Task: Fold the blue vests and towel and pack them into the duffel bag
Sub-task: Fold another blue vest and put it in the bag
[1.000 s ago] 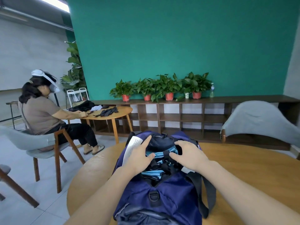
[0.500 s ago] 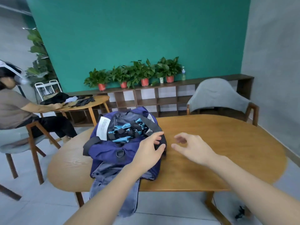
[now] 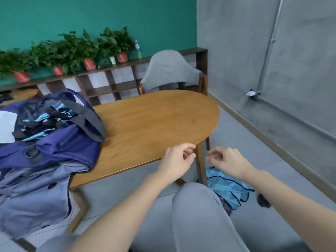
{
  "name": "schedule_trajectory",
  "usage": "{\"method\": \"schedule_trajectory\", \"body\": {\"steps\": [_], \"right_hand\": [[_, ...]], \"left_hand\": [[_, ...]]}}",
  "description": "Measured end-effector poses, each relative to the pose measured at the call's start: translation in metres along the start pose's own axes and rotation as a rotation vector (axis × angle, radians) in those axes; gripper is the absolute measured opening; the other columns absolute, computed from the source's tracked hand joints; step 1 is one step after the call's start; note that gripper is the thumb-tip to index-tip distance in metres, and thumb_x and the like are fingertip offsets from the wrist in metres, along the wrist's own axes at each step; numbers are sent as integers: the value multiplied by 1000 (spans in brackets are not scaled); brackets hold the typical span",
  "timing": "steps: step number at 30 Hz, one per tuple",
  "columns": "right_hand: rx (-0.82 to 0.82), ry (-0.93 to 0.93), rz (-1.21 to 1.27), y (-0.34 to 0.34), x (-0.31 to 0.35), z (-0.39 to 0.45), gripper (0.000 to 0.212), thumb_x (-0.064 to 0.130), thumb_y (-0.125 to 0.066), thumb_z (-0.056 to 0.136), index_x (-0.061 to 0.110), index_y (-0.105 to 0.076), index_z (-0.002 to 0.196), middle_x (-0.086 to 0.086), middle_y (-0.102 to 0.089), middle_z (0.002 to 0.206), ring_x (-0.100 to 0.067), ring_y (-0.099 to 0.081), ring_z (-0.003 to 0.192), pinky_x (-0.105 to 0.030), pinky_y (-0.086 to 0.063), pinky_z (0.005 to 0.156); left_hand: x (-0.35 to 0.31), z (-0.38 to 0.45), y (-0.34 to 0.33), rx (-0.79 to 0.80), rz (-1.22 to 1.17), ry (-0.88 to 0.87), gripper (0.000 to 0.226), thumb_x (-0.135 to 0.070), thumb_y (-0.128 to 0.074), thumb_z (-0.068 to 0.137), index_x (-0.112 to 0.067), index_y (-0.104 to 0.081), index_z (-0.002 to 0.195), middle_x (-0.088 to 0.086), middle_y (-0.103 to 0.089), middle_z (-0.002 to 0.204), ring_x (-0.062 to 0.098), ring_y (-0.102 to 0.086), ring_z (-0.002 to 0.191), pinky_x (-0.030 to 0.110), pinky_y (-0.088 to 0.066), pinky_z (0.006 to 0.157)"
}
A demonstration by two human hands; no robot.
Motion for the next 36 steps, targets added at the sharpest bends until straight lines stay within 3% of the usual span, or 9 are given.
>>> {"method": "schedule_trajectory", "body": {"steps": [6,15,23,27,29,33,36], "right_hand": [[53,-176,15,-13,-89,-11,29,47,-67,89,25,-70,108,9,-69,95,-15,-65,99,-34,-52,92],[165,-421,40,-60,-193,-4,14,47,-61,89,34,-64,91,12,-68,98,-13,-62,94,-34,-53,85],[235,-588,66,-110,-282,30,14,46,-55,85,33,-61,81,8,-68,91,-20,-64,88,-37,-56,78],[282,-616,64,-138,-325,62,18,40,-53,86,29,-67,90,3,-70,96,-23,-64,89,-41,-57,82],[309,-609,37,-153,-344,80,23,37,-55,92,23,-67,105,-1,-69,107,-24,-62,97,-40,-55,85],[315,-592,25,-185,-373,116,46,34,-62,95,19,-53,138,-5,-58,136,-27,-58,119,-40,-50,98],[371,-563,-29,-211,-387,136,57,32,-66,93,23,-44,145,-6,-45,143,-30,-61,116,-41,-52,92]], "left_hand": [[-13,23,-92,215,37,29,25,-31,-69,91,-30,-71,116,-12,-71,99,2,-66,86,29,-55,88],[25,56,-212,517,215,210,38,-35,-62,95,-27,-62,133,3,-65,123,22,-56,119,35,-47,102],[76,105,-285,586,372,259,43,-37,-58,97,-30,-53,139,4,-62,133,28,-61,118,43,-53,95],[105,127,-325,621,400,240,45,-34,-57,98,-26,-50,142,5,-59,135,28,-58,121,41,-52,93],[120,138,-344,647,403,243,46,-31,-57,99,-23,-48,143,6,-57,138,29,-56,124,43,-51,96],[148,158,-375,681,410,284,49,-30,-58,100,-21,-45,146,7,-57,136,30,-56,124,41,-49,94],[168,165,-392,723,452,295,49,-30,-59,99,-19,-46,145,10,-57,132,31,-57,120,41,-50,91]]}}
Point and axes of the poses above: each hand's wrist, its own z-axis towards the middle knuckle, its own y-axis out of the back of the hand, x = y × z, the point moved 3 cm from there along z, towards the middle knuckle
